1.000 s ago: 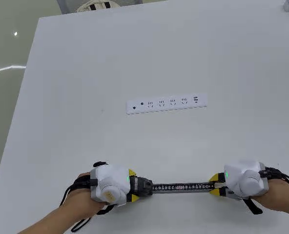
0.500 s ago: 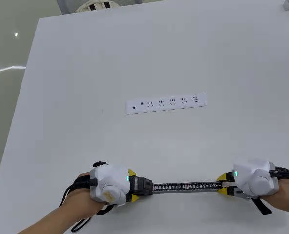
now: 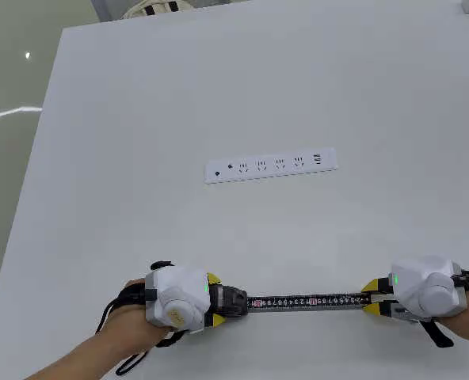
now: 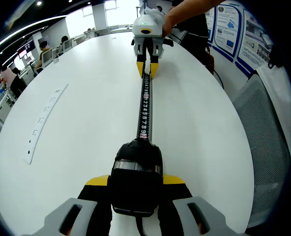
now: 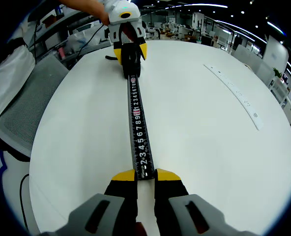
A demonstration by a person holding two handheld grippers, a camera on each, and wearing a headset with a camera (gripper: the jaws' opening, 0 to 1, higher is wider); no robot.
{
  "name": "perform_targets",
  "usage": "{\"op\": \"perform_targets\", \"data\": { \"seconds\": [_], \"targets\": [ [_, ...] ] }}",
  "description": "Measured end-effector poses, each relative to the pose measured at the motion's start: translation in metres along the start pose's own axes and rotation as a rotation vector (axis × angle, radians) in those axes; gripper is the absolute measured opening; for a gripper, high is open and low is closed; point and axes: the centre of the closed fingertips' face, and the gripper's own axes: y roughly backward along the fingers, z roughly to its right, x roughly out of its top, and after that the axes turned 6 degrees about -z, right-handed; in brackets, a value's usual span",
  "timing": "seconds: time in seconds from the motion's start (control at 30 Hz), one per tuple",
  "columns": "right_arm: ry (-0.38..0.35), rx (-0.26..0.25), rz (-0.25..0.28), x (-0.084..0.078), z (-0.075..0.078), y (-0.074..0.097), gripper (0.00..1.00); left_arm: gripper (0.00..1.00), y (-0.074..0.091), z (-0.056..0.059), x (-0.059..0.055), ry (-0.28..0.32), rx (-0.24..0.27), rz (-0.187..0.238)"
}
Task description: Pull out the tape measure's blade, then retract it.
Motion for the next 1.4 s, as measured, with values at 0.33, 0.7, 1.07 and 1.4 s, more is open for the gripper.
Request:
{"op": "perform_targets", "data": {
  "seconds": [0.33, 0.7, 1.07, 1.4],
  "targets": [
    [-0.011, -0.003, 0.004, -0.0062, 0.0018, 0.0034, 0.1, 0.33, 0.0004, 0.0, 0.0008, 0.0, -0.001, 0.001],
    [0.003, 0.003, -0.019, -0.005, 0.0016, 0.0016, 0.11, 0.33, -0.0007, 0.0004, 0.0004, -0.007, 0.002, 0.0],
    [0.014, 0.008, -0.055, -0.0042, 0.0021, 0.0008, 0.13, 0.34, -0.0018, 0.0006, 0.0022, -0.007, 0.007, 0.008],
    [0.032, -0.001, -0.091, -0.0045, 0.0022, -0.0001, 0.15, 0.35, -0.0019, 0.0001, 0.0024, 0.002, 0.01, 0.011]
  ]
}}
